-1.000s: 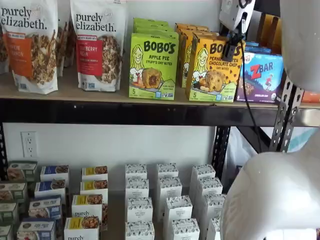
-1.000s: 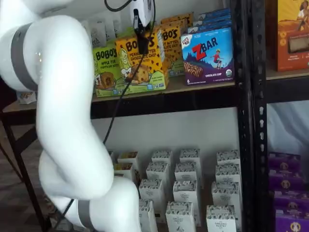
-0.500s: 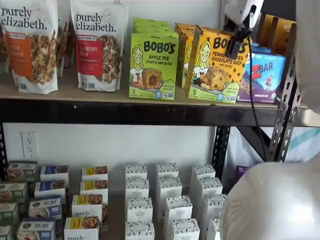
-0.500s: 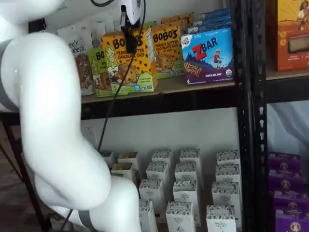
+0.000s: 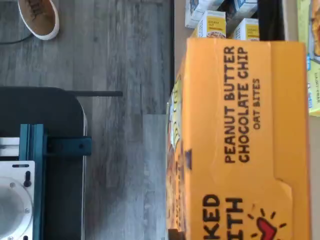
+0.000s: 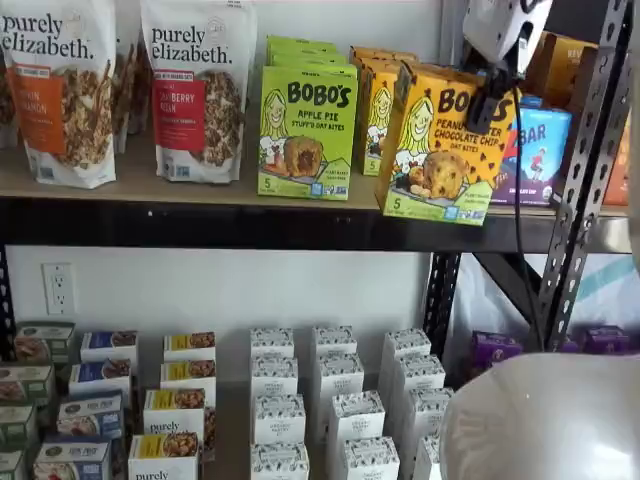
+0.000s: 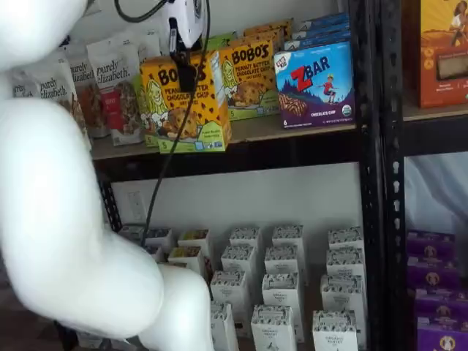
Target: Pick up the orange box on the top shelf, the fifth box from the left
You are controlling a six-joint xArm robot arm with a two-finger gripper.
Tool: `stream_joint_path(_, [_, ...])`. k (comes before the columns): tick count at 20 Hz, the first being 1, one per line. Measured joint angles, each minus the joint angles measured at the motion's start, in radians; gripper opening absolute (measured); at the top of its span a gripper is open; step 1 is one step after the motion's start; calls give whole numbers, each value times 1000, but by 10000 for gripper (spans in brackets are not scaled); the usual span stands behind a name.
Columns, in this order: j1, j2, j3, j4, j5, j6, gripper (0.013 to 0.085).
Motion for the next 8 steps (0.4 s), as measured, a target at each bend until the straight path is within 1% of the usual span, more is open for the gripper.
stream_joint_path(8, [-7,-110,102,-8,-7,-9,290])
